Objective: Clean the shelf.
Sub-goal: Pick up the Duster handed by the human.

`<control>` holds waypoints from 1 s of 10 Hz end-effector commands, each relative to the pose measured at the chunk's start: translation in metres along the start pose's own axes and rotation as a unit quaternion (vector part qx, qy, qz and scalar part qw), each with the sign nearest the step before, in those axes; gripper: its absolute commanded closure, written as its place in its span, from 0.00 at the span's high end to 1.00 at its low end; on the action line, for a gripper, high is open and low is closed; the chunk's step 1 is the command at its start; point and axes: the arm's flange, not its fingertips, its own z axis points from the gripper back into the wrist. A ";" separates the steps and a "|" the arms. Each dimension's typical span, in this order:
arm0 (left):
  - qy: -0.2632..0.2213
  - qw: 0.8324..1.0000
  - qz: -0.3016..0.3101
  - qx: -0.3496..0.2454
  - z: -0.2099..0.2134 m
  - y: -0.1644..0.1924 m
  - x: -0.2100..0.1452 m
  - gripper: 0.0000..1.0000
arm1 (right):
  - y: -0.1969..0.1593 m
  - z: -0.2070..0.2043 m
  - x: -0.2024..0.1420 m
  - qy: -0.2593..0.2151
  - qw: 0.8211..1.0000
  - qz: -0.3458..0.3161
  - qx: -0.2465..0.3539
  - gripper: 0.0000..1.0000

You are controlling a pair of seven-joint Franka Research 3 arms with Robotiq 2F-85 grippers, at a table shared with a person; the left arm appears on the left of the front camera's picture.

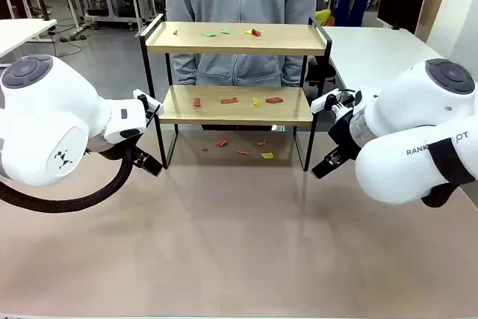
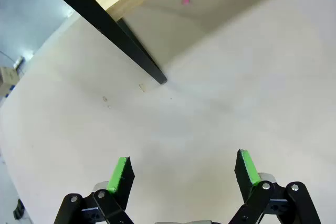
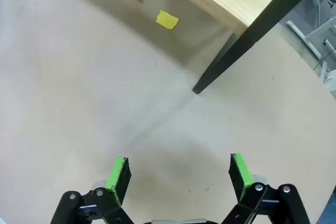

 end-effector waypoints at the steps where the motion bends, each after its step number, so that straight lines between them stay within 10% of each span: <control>1: 0.000 1.000 0.000 0.000 0.000 0.000 0.000 1.00 | 0.000 0.000 0.000 0.000 1.000 0.000 0.000 1.00; 10: 0.000 1.000 0.000 0.000 0.000 -0.001 0.000 1.00 | 0.000 0.000 0.000 0.000 1.000 0.000 0.000 1.00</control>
